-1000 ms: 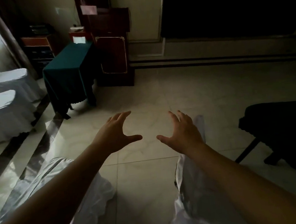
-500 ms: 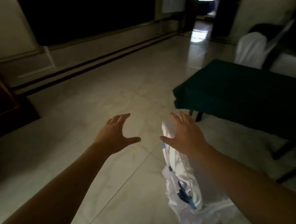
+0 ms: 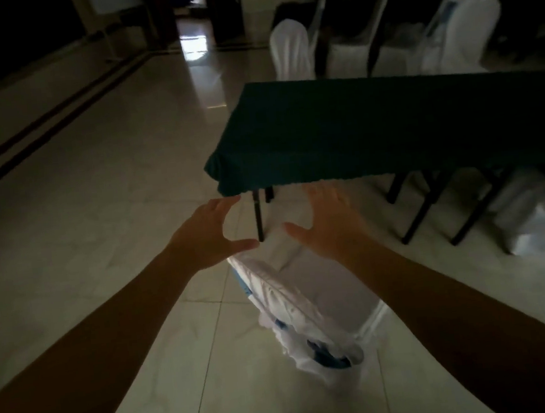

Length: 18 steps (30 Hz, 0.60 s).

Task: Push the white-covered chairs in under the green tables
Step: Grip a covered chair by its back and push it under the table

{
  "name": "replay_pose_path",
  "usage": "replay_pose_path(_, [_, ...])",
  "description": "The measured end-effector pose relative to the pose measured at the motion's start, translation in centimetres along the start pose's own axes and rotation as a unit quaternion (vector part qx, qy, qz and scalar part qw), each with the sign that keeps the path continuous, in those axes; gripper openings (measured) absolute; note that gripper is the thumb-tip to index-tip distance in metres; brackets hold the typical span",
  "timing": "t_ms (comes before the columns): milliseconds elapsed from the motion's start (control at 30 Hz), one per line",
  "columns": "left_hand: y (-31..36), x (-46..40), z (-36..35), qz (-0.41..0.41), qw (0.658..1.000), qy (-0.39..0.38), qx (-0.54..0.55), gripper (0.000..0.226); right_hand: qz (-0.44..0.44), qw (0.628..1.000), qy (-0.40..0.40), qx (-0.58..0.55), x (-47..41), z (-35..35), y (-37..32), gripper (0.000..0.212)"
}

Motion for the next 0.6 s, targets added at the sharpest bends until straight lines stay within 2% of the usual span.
replay_pose_path(67, [0.6,-1.7,-0.9,-0.030,0.999,-0.022,0.000,0.109,-0.029,0.999,0.025,-0.006,0.9,0.1,0.6,0.098])
replay_pose_path(300, [1.7,-5.8,-4.4,-0.136,0.983,-0.122,0.009,0.102,-0.172,0.981,0.043,0.081,5.3,-1.2,1.4,0.094])
replay_pose_path(600, [-2.2,-5.4,-8.4,-0.269,0.932,-0.241,-0.023,0.103,-0.292,0.951,0.039,0.089,11.1,-5.1,-6.4,0.096])
Point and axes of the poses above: each hand's wrist, its own x-axis away from the middle knuckle, its own z-axis out of the back of the hand, y = z × x, the point moved 3 cm from there along -x, towards the middle knuckle, and after that the axes turned 10 degrees about z, right-handed, at the moved point
